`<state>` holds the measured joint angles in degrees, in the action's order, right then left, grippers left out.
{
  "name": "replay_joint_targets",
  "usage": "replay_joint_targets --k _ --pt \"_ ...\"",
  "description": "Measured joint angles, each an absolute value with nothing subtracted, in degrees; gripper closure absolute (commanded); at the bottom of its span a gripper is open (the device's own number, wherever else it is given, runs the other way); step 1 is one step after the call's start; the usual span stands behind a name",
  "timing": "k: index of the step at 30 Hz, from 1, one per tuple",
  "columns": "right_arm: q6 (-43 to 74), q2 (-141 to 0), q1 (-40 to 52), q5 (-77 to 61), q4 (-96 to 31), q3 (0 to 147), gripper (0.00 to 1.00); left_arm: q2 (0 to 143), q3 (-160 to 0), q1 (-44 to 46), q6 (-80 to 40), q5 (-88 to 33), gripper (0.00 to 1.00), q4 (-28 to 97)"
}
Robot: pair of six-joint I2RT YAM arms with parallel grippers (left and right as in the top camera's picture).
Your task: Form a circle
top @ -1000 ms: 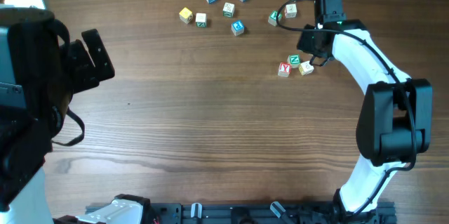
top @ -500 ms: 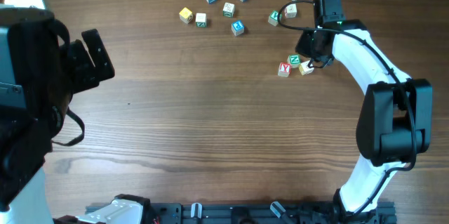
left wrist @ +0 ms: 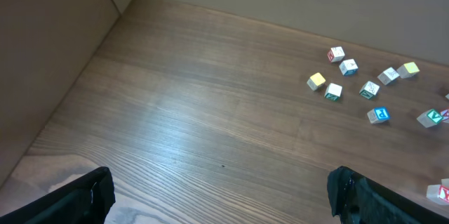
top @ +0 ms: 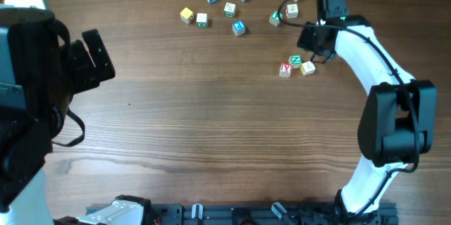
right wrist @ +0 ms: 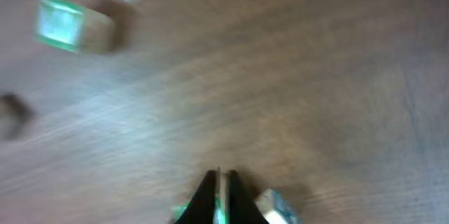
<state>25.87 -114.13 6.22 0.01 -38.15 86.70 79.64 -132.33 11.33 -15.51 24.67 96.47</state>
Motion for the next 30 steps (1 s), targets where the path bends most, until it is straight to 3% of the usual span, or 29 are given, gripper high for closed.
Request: replay_joint_targets --k 4,7,19,25,30 --pt "22.65 -114.1 6.22 -6.57 -39.27 93.06 0.46 79.64 -132.33 11.33 -15.51 24.69 0.0 96.47" --pt "21.8 -114.06 6.61 -10.02 -39.09 95.96 0.31 79.64 -132.33 11.33 -15.51 24.67 0.0 96.49" --pt "24.75 -119.13 10.48 -11.44 -31.57 101.47 0.19 79.64 -132.33 11.33 -15.51 24.69 0.0 96.47" --pt "26.79 -133.58 12.45 -14.5 -33.15 118.24 0.2 79.64 -132.33 11.33 -15.51 24.69 0.0 96.47" --pt "27.68 -137.49 18.76 -15.11 -29.17 121.8 0.25 79.64 -132.33 11.33 -15.51 24.67 0.0 96.49"
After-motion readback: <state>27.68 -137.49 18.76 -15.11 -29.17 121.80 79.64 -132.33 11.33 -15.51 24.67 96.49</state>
